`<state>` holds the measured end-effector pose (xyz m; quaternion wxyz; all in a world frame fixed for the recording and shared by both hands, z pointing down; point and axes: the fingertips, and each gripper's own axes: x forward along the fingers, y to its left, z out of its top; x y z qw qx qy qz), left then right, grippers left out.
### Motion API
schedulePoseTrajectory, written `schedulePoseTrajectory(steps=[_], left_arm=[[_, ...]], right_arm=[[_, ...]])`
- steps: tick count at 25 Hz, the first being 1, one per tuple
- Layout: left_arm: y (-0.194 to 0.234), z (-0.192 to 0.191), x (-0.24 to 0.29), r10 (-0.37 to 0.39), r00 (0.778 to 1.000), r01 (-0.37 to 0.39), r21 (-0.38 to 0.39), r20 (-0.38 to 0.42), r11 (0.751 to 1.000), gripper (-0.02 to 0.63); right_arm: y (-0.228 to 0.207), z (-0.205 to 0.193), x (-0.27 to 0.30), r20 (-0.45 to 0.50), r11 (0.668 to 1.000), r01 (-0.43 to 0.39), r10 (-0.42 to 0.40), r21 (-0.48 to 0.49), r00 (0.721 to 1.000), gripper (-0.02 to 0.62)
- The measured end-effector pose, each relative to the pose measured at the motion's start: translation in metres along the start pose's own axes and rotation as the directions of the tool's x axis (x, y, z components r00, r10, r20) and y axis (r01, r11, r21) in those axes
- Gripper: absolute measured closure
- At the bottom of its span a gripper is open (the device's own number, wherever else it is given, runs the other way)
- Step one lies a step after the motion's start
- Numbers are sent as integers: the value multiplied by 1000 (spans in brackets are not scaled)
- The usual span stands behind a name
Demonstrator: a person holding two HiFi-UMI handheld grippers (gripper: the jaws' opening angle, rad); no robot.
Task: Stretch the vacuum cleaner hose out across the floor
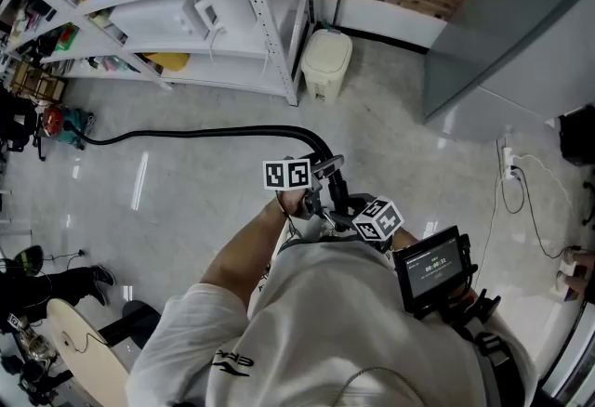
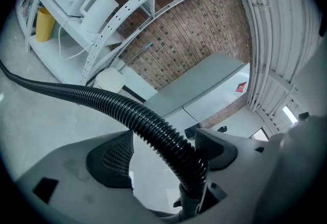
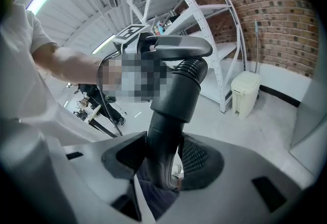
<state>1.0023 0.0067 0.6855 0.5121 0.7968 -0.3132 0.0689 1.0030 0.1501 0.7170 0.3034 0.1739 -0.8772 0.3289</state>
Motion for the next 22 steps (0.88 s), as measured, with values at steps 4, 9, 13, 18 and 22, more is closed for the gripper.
schedulePoseTrajectory(steps=[4, 9, 13, 18, 22], left_arm=[[1, -1, 1, 4, 1000, -4, 4, 4, 1000, 254], [2, -1, 1, 9, 1000, -9, 8, 8, 1000, 253], [1, -1, -1, 12, 1000, -12, 10, 8, 1000, 255], [0, -4, -3, 17, 1000, -17, 14, 6, 1000, 254], [3, 0, 0, 20, 1000, -20, 18, 3, 1000, 254]], right_arm=[[-1, -1, 0, -1, 1000, 3, -3, -3, 1000, 408], [-2, -2, 1, -3, 1000, 5, -5, -11, 1000, 408], [0, -3, 1, -8, 1000, 7, -7, -13, 1000, 408], [2, -5, 1, -10, 1000, 7, -7, -18, 1000, 408], [-1, -2, 1, -13, 1000, 11, -11, -17, 1000, 408]])
